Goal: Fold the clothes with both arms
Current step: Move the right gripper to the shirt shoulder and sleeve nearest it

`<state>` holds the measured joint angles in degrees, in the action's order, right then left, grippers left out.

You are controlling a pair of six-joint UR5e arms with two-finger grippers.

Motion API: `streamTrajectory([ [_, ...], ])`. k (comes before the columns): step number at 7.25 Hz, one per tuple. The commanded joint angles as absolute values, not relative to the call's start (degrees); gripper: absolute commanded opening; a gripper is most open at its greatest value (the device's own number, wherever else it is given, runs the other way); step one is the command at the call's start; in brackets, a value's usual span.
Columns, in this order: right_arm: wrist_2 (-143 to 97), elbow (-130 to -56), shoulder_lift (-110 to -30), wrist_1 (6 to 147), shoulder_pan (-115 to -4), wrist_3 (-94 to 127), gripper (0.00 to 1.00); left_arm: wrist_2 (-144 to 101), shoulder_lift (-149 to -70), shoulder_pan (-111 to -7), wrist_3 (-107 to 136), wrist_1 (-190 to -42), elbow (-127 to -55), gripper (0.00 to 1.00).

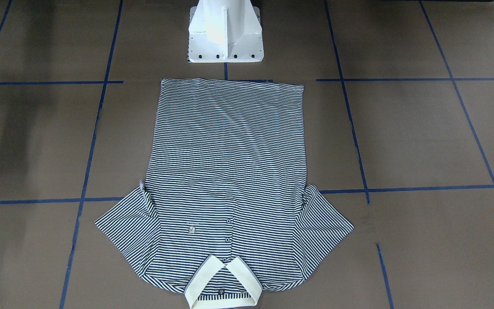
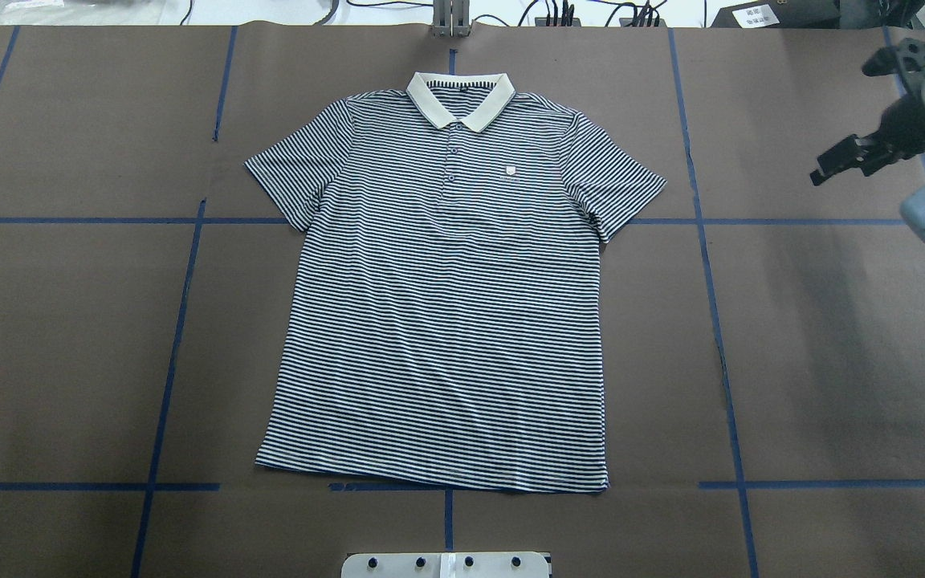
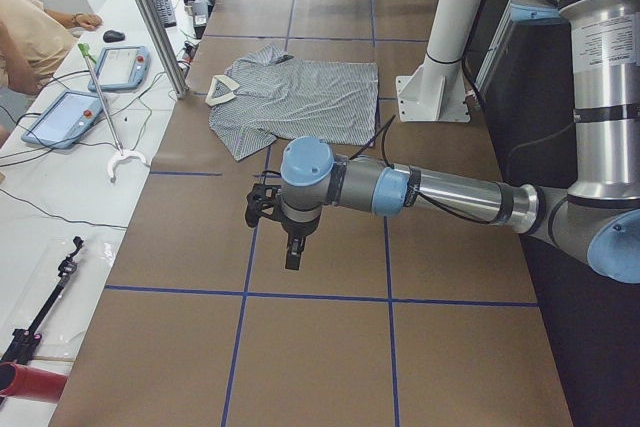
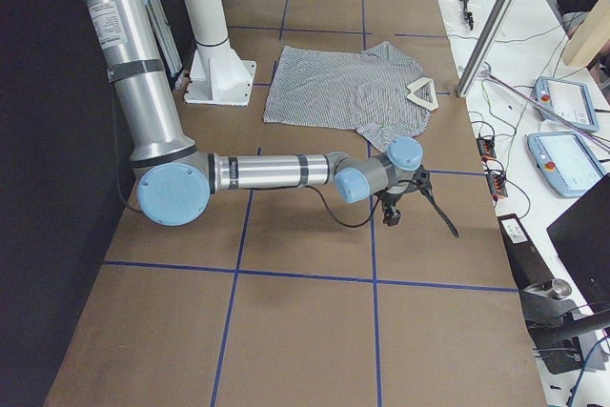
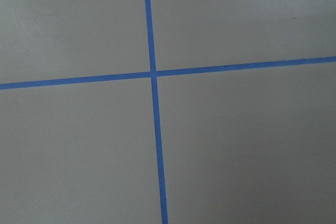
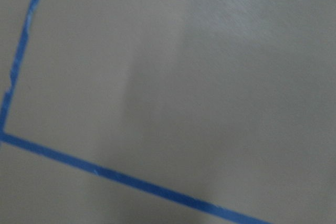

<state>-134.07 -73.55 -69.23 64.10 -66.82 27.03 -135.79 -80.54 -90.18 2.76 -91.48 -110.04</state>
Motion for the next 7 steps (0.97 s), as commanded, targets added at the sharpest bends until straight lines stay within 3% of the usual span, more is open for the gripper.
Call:
streamTrajectory([
  [1, -127.4, -71.3, -61.0, 60.8, -60.2, 50.3, 0.99, -135.8, -80.5, -90.2, 2.7, -91.5, -110.3, 1.00],
  [5, -121.5, -70.4, -58.6, 60.7, -53.3, 62.6, 0.82, -135.8, -80.5, -90.2, 2.6, -91.6, -110.3, 1.00],
  [6, -116.8, -70.4, -58.6, 60.7, -50.8, 62.6, 0.71, -135.8, -80.5, -90.2, 2.6, -91.6, -110.3, 1.00],
  [7, -115.2, -70.3, -58.3, 60.7, -50.0, 62.7, 0.53, -135.8, -80.5, -90.2, 2.5, -91.6, -110.2, 1.00],
])
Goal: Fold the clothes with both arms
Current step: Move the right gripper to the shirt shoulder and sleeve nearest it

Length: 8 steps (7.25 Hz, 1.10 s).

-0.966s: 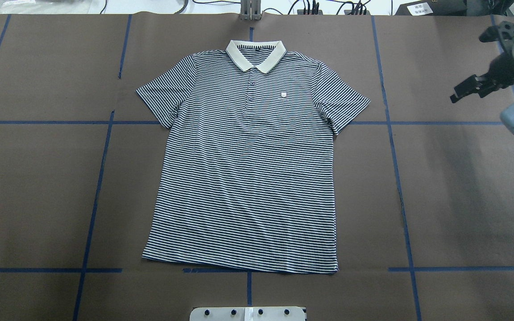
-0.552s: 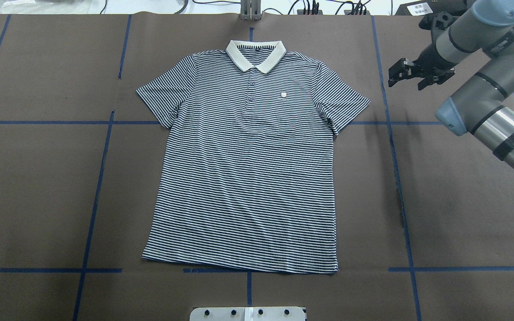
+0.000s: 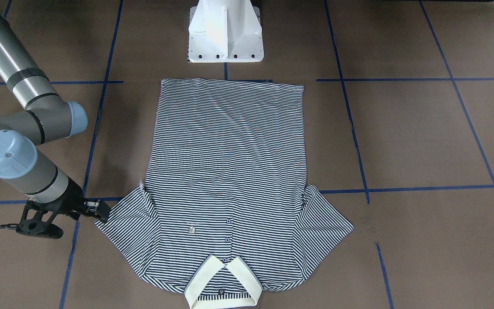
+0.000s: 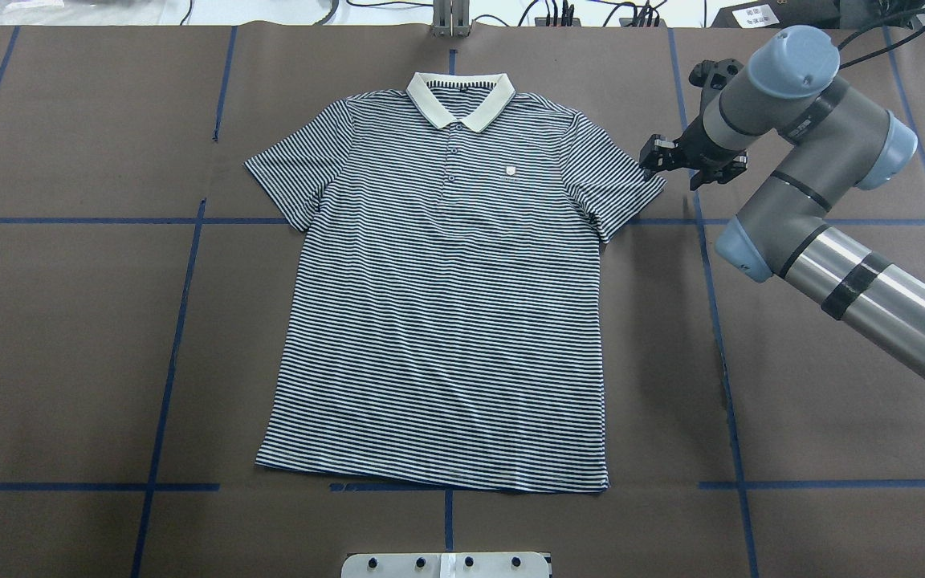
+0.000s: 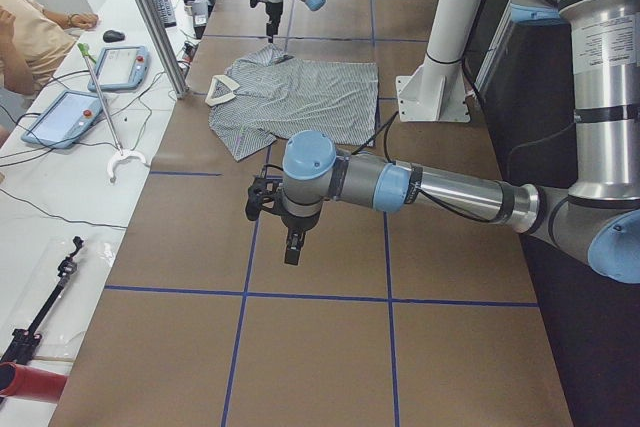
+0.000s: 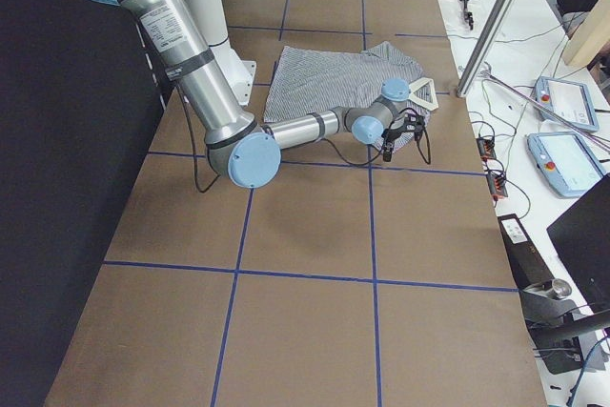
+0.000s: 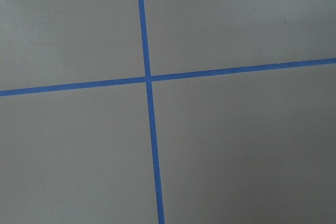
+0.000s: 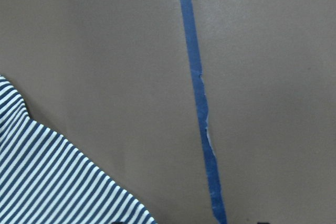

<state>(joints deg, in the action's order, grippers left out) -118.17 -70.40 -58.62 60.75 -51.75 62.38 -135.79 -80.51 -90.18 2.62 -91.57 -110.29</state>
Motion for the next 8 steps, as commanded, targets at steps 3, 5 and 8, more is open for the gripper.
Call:
streamTrajectory([
  [3, -115.1, -70.5, -58.3, 60.7, -50.3, 62.1, 0.35, -135.7, -80.4, -90.2, 2.5, -91.6, -110.1, 1.00],
  [5, -115.1, -70.7, -58.3, 60.6, -50.7, 62.0, 0.01, -135.8, -80.4, -90.2, 2.5, -91.6, -110.2, 1.00],
  [8, -115.4, -71.5, -57.0, 60.6, -50.9, 62.5, 0.00, -135.8, -80.4, -90.2, 2.6, -91.6, -110.3, 1.00],
])
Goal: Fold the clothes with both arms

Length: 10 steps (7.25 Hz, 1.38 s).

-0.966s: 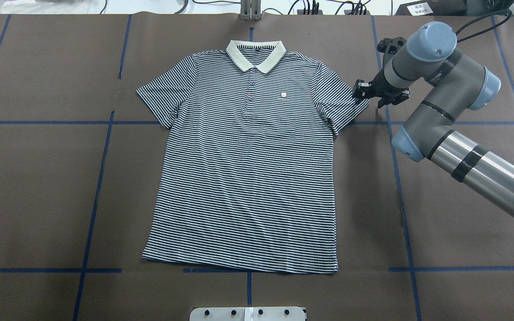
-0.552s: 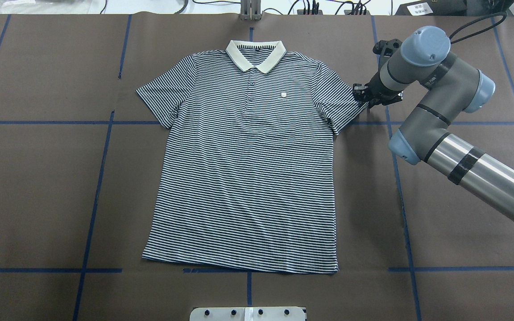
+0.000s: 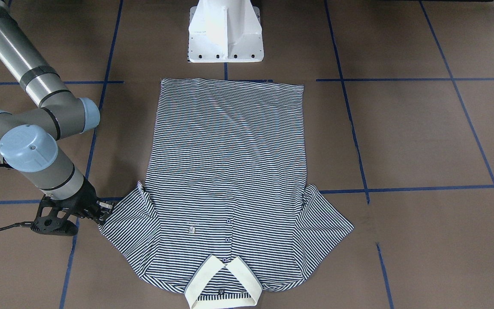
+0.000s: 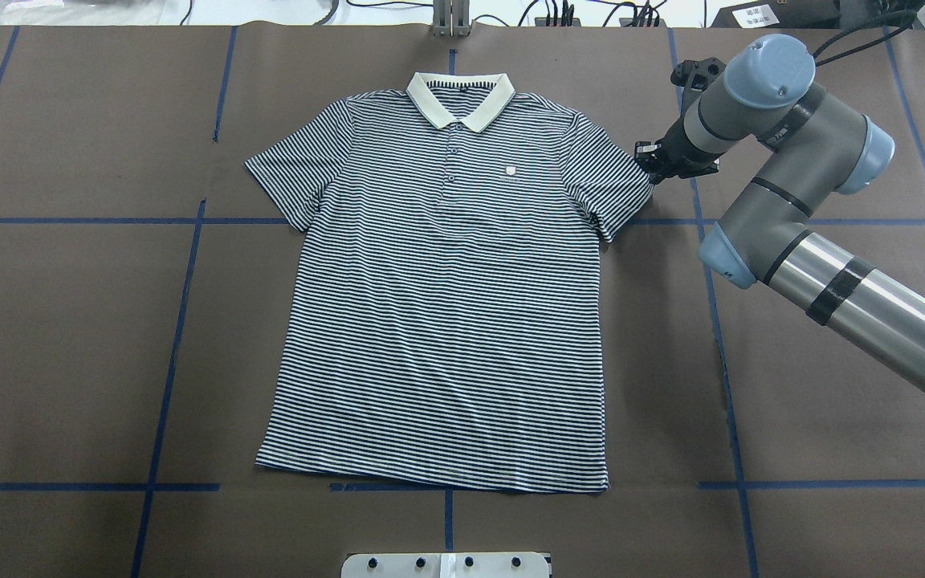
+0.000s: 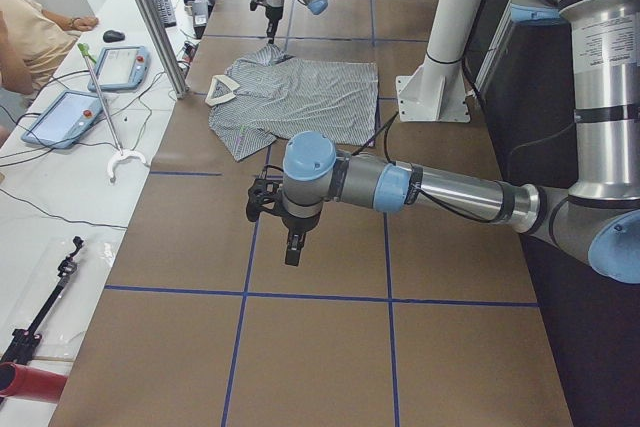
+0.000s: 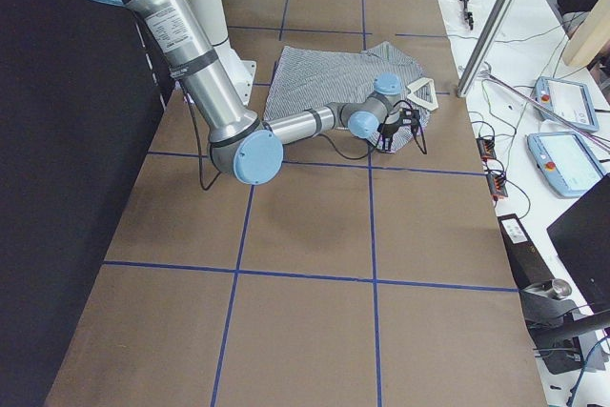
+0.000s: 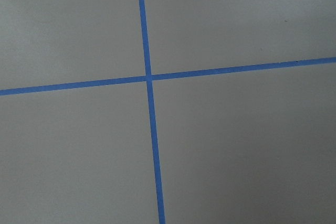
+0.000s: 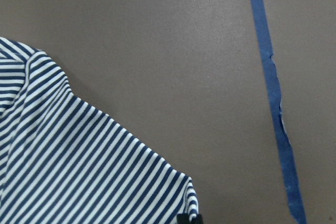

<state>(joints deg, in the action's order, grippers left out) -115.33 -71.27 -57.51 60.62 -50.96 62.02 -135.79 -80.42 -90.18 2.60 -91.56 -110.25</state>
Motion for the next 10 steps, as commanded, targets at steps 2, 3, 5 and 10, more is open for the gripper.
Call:
streamTrajectory([
  [2, -115.1, -71.6, -51.7, 61.1, -48.9, 68.1, 0.00, -135.8, -80.4, -90.2, 2.6, -91.6, -110.3, 1.00],
  [3, -111.8, -69.7, -46.5, 61.3, -46.0, 73.9, 0.00, -135.8, -80.4, -90.2, 2.5, -91.6, -110.2, 1.00],
  [5, -103.5, -60.0, -37.6, 60.9, -41.1, 77.2, 0.00, -136.6, -80.6, -90.2, 2.5, -91.7, -110.5, 1.00],
  [10, -101.2, -60.3, -37.7, 58.7, -40.4, 77.0, 1.00, -142.7, -82.2, -84.5, 8.6, -109.4, -107.4, 1.00],
])
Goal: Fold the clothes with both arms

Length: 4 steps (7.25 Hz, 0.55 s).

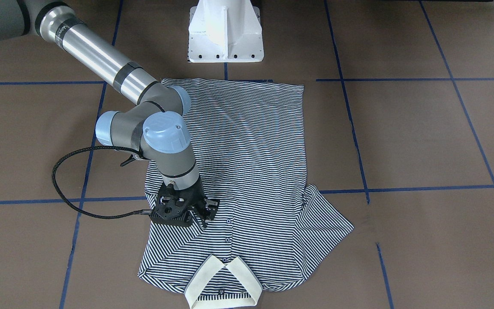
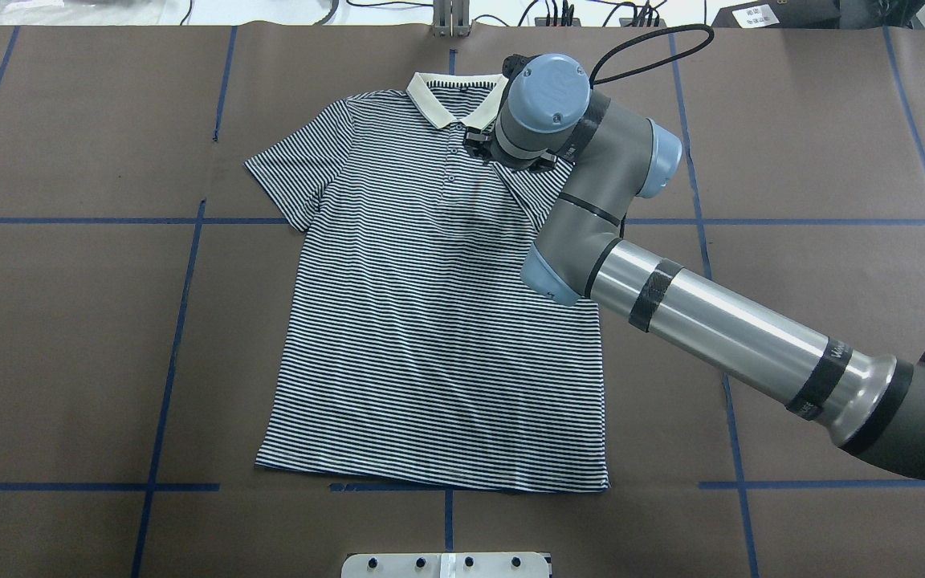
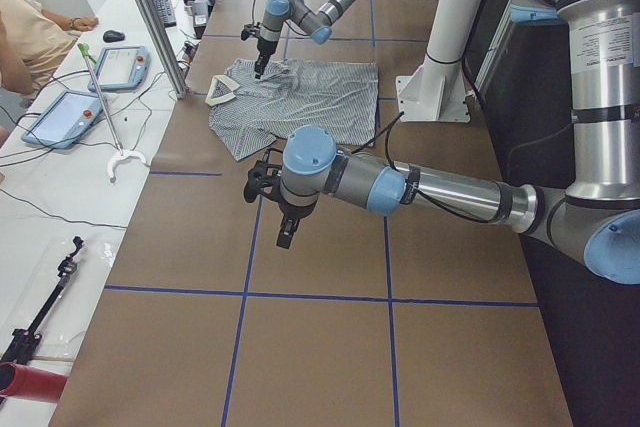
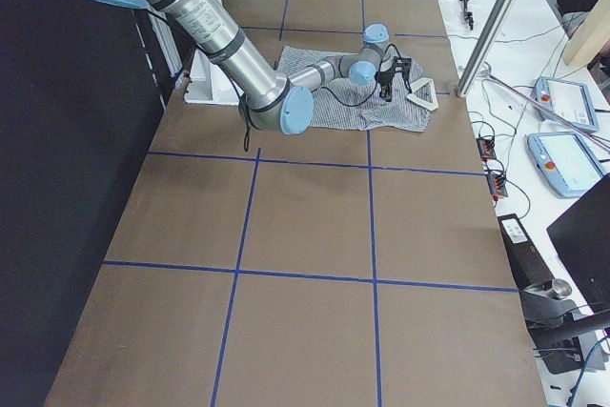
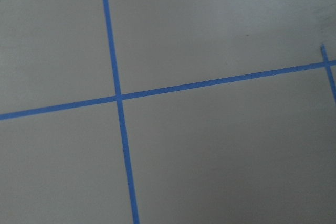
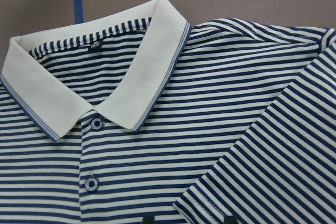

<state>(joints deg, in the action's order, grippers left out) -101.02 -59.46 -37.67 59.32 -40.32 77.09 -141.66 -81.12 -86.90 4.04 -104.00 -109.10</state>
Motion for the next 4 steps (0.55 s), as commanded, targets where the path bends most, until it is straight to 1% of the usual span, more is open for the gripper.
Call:
streamTrajectory([
  [1, -101.5, -63.3, -39.1, 58.8, -41.0, 76.7, 1.00, -142.6, -89.7, -81.9, 15.1, -109.9, -103.2, 1.00],
  [2, -101.5, -70.1, -43.5, 59.2, -41.3, 76.7, 1.00, -142.2, -96.8, -75.3, 25.3, -109.2, -99.8, 1.00],
  [3, -103.9, -78.1, -49.6, 59.5, -42.7, 76.8, 1.00, -139.4, -104.6, -69.5, 37.3, -109.5, -96.7, 0.96],
  [4, -109.4, -84.6, -55.2, 59.3, -46.2, 76.6, 1.00, -131.6, -110.1, -64.0, 45.0, -109.3, -94.8, 0.96],
])
